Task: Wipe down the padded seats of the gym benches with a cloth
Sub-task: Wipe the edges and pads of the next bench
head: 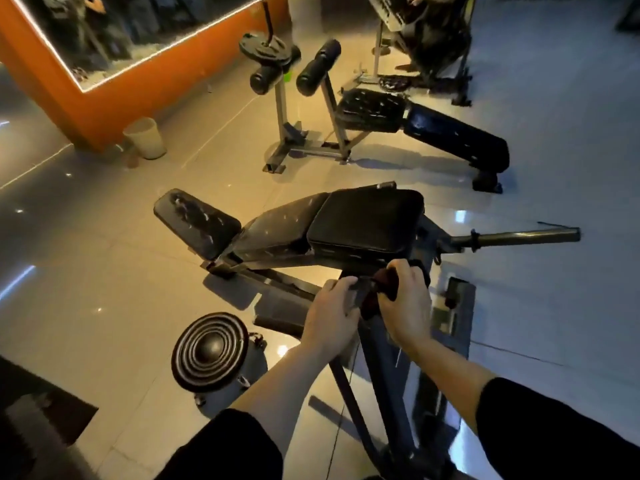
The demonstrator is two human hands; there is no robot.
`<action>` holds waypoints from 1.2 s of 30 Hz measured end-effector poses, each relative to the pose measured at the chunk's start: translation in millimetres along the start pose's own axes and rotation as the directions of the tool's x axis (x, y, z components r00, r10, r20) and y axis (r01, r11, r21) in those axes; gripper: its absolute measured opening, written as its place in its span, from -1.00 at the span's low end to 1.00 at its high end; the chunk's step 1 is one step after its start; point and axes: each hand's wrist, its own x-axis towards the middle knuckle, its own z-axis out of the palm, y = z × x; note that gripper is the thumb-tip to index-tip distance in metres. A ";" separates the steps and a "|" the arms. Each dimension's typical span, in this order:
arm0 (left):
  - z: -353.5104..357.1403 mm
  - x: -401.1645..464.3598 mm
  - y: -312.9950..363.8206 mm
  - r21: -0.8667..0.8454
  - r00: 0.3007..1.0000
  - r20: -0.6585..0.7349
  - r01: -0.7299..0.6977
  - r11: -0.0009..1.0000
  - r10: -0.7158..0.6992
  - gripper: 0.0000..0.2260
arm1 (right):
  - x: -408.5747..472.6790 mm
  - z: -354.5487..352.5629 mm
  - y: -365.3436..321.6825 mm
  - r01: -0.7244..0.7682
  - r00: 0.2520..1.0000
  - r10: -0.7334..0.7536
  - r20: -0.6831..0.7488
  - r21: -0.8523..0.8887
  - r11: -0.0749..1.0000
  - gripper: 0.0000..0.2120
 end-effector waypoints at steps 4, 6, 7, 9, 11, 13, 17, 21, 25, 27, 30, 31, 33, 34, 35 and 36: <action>-10.7 44.4 -34.6 0.083 0.980 0.164 -0.124 0.989 0.109 -0.58 | 8.0 38.6 -1.0 -0.191 0.967 0.190 -0.168 0.008 0.982 -0.70; -19.9 61.7 -52.0 0.116 0.950 0.243 -0.230 0.966 0.197 -0.58 | 8.3 54.4 -7.1 -0.282 0.920 0.290 -0.264 0.068 0.957 -0.71; -24.3 69.4 -59.9 0.127 0.931 0.279 -0.280 0.952 0.236 -0.58 | 9.1 61.3 -11.5 -0.317 0.896 0.330 -0.299 0.091 0.944 -0.71; -31.3 83.5 -69.5 0.145 0.886 0.350 -0.372 0.917 0.304 -0.57 | 11.7 71.7 -19.5 -0.383 0.843 0.405 -0.354 0.135 0.914 -0.70; -34.3 94.5 -73.7 0.156 0.846 0.413 -0.430 0.889 0.336 -0.54 | 13.3 82.6 -25.0 -0.417 0.800 0.448 -0.399 0.168 0.893 -0.66; -32.8 105.8 -73.5 0.162 0.811 0.462 -0.474 0.865 0.358 -0.50 | 15.3 91.9 -26.8 -0.433 0.772 0.470 -0.428 0.188 0.882 -0.64; -22.3 128.7 -68.4 0.180 0.747 0.521 -0.569 0.802 0.413 -0.42 | 28.9 101.1 -19.4 -0.431 0.741 0.486 -0.464 0.226 0.874 -0.64; -16.1 152.2 -72.9 0.219 0.754 0.506 -0.583 0.782 0.420 -0.38 | 60.0 104.6 -7.1 -0.413 0.673 0.469 -0.572 0.236 0.880 -0.66; -9.9 172.5 -88.0 0.269 0.752 0.520 -0.593 0.759 0.404 -0.34 | 85.9 127.1 -5.1 -0.436 0.615 0.434 -0.659 0.176 0.883 -0.72; -8.0 180.1 -93.3 0.284 0.746 0.520 -0.610 0.739 0.416 -0.32 | 88.1 144.9 -8.7 -0.438 0.628 0.437 -0.644 0.172 0.882 -0.73; -7.5 186.3 -98.6 0.285 0.739 0.505 -0.631 0.722 0.446 -0.32 | 78.8 163.9 -9.4 -0.374 0.732 0.366 -0.575 0.111 0.921 -0.73; -8.0 188.8 -99.2 0.274 0.733 0.507 -0.635 0.722 0.453 -0.33 | 76.2 163.9 -8.7 -0.367 0.720 0.368 -0.588 0.128 0.922 -0.74; -7.9 194.8 -100.5 0.252 0.721 0.499 -0.651 0.716 0.480 -0.37 | 78.8 158.2 -7.8 -0.368 0.647 0.369 -0.668 0.151 0.917 -0.76; -7.9 196.8 -101.1 0.246 0.719 0.494 -0.655 0.714 0.490 -0.39 | 82.6 156.2 -8.9 -0.372 0.621 0.351 -0.701 0.131 0.919 -0.77; -7.9 198.4 -101.9 0.240 0.719 0.488 -0.656 0.716 0.495 -0.39 | 86.9 156.8 -9.8 -0.375 0.619 0.324 -0.716 0.093 0.922 -0.77; -8.0 199.8 -103.0 0.232 0.718 0.485 -0.656 0.719 0.499 -0.39 | 90.4 159.9 -11.0 -0.377 0.635 0.298 -0.712 0.051 0.925 -0.76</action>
